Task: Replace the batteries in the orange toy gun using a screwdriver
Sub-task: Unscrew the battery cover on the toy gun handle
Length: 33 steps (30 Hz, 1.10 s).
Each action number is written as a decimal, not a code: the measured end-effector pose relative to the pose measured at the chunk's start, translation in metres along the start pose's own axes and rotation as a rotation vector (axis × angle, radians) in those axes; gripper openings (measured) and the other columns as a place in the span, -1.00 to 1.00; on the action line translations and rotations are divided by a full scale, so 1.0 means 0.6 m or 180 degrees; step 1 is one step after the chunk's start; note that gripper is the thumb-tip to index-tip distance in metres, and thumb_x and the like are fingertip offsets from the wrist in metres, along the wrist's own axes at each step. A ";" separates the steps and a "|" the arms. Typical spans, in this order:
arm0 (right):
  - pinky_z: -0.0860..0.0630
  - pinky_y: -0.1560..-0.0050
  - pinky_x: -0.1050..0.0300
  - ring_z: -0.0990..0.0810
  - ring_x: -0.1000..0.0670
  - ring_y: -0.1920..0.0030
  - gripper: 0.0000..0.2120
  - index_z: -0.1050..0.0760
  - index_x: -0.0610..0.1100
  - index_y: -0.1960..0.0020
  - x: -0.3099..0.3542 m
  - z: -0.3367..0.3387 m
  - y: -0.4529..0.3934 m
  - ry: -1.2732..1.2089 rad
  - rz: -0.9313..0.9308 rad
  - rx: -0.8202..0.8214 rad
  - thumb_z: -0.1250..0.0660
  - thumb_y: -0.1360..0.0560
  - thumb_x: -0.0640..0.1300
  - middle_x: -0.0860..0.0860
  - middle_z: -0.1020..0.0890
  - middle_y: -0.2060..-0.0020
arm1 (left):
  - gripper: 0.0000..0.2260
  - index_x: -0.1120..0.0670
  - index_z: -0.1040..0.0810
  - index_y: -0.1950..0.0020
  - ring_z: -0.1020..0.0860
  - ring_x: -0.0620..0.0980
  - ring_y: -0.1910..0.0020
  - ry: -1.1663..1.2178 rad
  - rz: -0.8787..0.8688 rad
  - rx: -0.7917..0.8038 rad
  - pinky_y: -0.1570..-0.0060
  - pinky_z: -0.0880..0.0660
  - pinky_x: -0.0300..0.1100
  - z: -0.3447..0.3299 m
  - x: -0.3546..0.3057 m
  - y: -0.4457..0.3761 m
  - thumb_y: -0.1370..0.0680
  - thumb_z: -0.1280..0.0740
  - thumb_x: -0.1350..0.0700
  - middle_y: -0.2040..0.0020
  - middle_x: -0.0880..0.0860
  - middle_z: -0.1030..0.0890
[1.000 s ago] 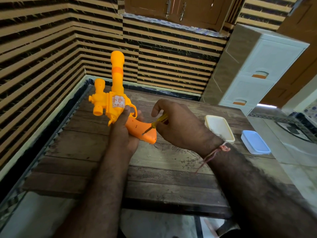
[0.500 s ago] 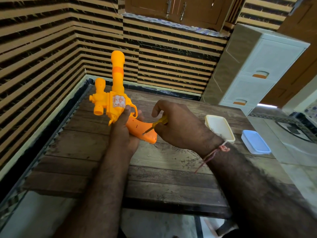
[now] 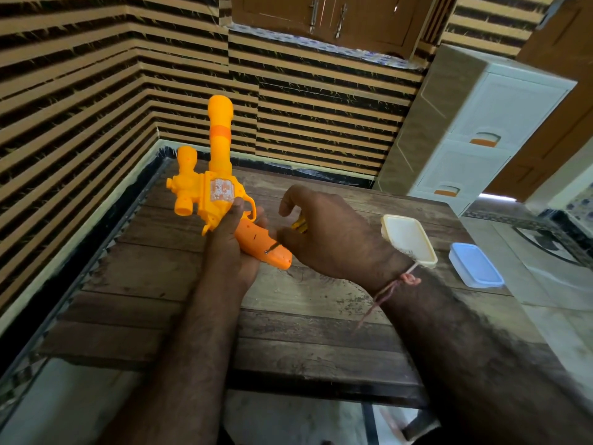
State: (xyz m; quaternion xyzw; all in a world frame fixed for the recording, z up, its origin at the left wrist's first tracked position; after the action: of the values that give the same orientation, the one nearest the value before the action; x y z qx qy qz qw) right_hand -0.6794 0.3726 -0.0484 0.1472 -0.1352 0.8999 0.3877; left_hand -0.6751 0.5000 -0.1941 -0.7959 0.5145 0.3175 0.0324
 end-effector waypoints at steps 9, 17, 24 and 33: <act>-0.37 0.29 0.19 -0.49 0.00 0.10 -0.65 -0.43 0.01 -0.18 -0.006 0.003 0.001 -0.0089 -0.0053 0.0090 -0.39 -0.45 -0.22 0.01 -0.51 0.06 | -0.53 -0.01 -0.39 -0.43 -0.56 0.19 -0.27 0.0059 0.0010 -0.0079 -0.24 -0.46 0.27 0.001 -0.002 0.001 -0.54 -0.40 0.07 -0.32 0.23 -0.54; -0.57 0.16 0.01 -0.55 -0.03 0.12 -0.78 -0.41 0.00 -0.24 0.001 0.008 0.007 0.0415 0.0189 -0.0155 -0.22 -0.60 -0.06 0.00 -0.60 0.07 | -0.52 0.02 -0.40 -0.44 -0.57 0.15 -0.23 0.0043 0.0043 -0.0043 -0.27 -0.44 0.27 0.005 0.003 -0.004 -0.54 -0.41 0.08 -0.35 0.22 -0.52; -0.38 0.31 0.25 -0.47 0.04 0.11 -0.61 -0.41 0.02 -0.25 0.008 -0.002 0.005 -0.0017 0.0183 0.0087 -0.39 -0.48 -0.22 0.05 -0.47 0.05 | -0.55 0.02 -0.40 -0.44 -0.57 0.16 -0.22 -0.0060 0.0026 -0.0002 -0.15 -0.50 0.25 0.003 0.004 -0.003 -0.56 -0.38 0.05 -0.29 0.19 -0.57; -0.48 0.28 0.14 -0.52 0.02 0.14 -0.69 -0.41 0.01 -0.23 0.001 0.002 0.004 -0.0066 0.0158 0.0042 -0.33 -0.52 -0.19 0.03 -0.52 0.09 | -0.62 0.01 -0.45 -0.35 -0.61 0.13 -0.17 0.0075 -0.0026 -0.0100 -0.03 -0.60 0.10 0.001 -0.005 -0.001 -0.55 -0.40 0.09 -0.28 0.21 -0.57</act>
State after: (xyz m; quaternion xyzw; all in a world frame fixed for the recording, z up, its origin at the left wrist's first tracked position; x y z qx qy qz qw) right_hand -0.6811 0.3708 -0.0472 0.1557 -0.1369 0.9085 0.3629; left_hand -0.6757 0.5029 -0.1935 -0.8021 0.5065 0.3160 0.0152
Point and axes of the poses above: each hand's wrist, its own y-axis away from the middle knuckle, its own z-axis out of the back of the hand, x = y × z, the point moved 6 cm from there along -y, towards the middle knuckle
